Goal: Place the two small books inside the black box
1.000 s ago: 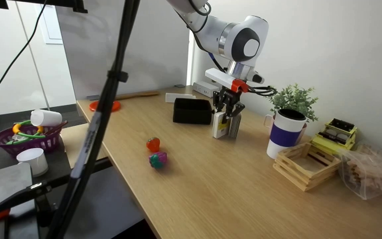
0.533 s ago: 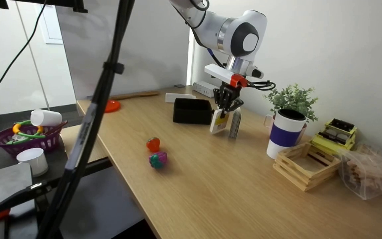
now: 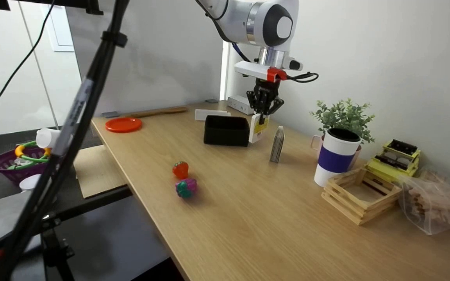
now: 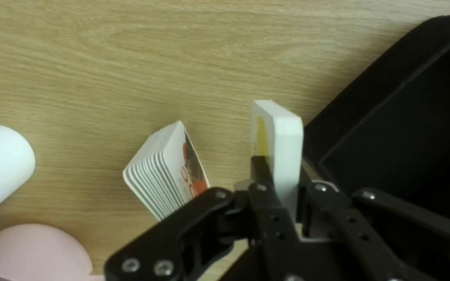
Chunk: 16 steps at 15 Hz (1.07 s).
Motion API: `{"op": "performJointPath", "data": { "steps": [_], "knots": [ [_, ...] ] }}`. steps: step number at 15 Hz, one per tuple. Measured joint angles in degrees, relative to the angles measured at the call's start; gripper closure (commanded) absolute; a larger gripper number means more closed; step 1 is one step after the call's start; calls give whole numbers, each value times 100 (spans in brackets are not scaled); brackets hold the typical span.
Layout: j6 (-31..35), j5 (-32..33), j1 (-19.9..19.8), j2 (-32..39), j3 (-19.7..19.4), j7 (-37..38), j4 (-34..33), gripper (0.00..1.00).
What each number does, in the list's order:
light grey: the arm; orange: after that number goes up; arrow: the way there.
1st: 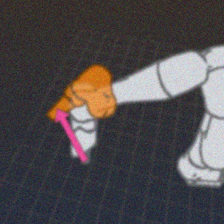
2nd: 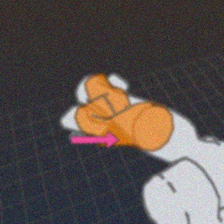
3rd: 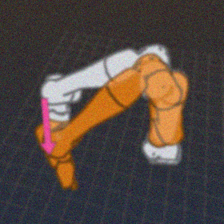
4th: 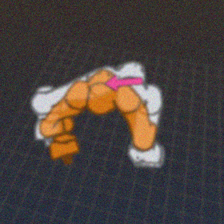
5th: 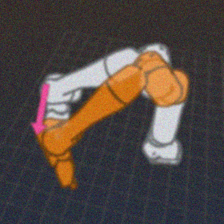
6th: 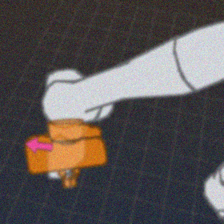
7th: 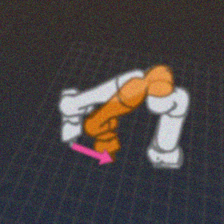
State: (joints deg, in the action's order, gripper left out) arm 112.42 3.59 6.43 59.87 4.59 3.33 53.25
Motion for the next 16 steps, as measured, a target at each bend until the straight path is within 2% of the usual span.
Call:
{"op": "performJointPath", "data": {
  "steps": [7,16],
  "knots": [
    [-1,626,387,-187,-13,-21,-4,96],
    [-6,532,360,-200,116,-704,-9,96]
  ]
}}
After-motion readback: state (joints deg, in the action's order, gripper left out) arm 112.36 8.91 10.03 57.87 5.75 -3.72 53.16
